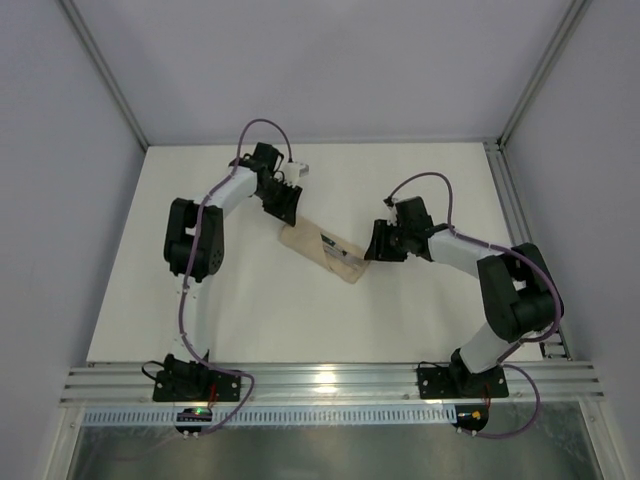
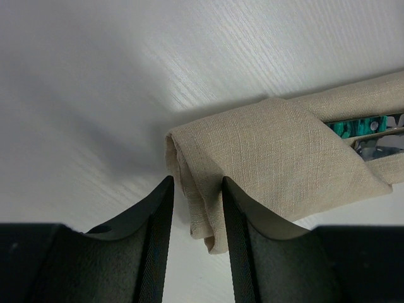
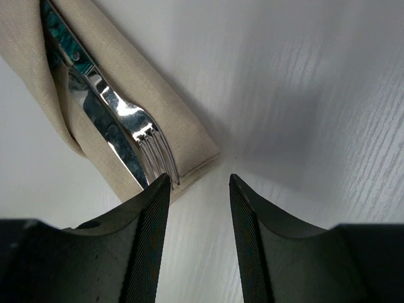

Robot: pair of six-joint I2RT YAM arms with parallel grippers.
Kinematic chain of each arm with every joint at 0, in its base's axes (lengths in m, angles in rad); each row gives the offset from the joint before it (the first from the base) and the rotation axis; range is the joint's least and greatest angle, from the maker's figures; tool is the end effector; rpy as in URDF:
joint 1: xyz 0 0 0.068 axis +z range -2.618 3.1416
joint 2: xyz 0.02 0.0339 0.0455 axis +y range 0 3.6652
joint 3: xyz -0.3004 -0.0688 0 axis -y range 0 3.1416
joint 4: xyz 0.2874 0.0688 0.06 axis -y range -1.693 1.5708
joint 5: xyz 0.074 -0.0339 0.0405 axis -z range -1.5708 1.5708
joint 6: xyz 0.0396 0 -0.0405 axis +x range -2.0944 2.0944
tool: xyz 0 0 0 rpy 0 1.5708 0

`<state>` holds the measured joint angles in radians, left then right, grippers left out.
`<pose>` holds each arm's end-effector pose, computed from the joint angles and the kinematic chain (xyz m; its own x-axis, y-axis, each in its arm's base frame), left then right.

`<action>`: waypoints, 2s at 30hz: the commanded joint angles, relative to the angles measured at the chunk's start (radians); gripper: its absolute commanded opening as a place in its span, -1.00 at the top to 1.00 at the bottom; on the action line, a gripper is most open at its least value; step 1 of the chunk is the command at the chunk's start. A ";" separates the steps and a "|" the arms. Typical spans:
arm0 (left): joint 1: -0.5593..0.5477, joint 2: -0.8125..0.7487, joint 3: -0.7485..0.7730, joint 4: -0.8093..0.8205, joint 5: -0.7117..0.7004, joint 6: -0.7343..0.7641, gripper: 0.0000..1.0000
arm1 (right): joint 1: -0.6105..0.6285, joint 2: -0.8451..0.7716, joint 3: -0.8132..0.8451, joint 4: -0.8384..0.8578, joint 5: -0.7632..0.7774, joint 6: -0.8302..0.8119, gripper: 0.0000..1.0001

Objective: Fold the napkin into a case and place the utensils inside
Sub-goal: Move the smaller rectangle-folded napkin to the corner of the board.

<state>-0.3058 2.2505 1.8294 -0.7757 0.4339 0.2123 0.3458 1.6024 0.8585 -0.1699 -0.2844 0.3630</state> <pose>0.5059 -0.1772 0.1821 -0.7793 0.4465 -0.4396 0.5972 0.7416 -0.3056 0.3255 0.1291 0.1746 -0.8692 0.0491 -0.4921 -0.1903 0.8852 0.4246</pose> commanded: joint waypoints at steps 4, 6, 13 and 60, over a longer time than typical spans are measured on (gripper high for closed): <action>-0.001 0.000 -0.012 0.004 0.000 -0.004 0.26 | -0.007 0.085 0.007 0.112 -0.045 0.047 0.09; -0.001 -0.008 -0.033 0.012 0.002 -0.004 0.27 | -0.008 0.109 0.014 0.119 -0.052 0.051 0.16; 0.002 -0.037 -0.077 0.027 -0.004 -0.002 0.40 | -0.013 0.155 0.027 0.135 -0.058 0.053 0.74; 0.280 -0.381 -0.337 0.096 -0.040 0.013 0.10 | 0.133 1.013 1.363 -0.048 -0.002 0.267 0.92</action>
<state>-0.0360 1.9354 1.4975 -0.7074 0.3923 0.2142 0.4686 2.5893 2.1551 -0.2260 -0.3367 0.5938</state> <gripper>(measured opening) 0.447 0.111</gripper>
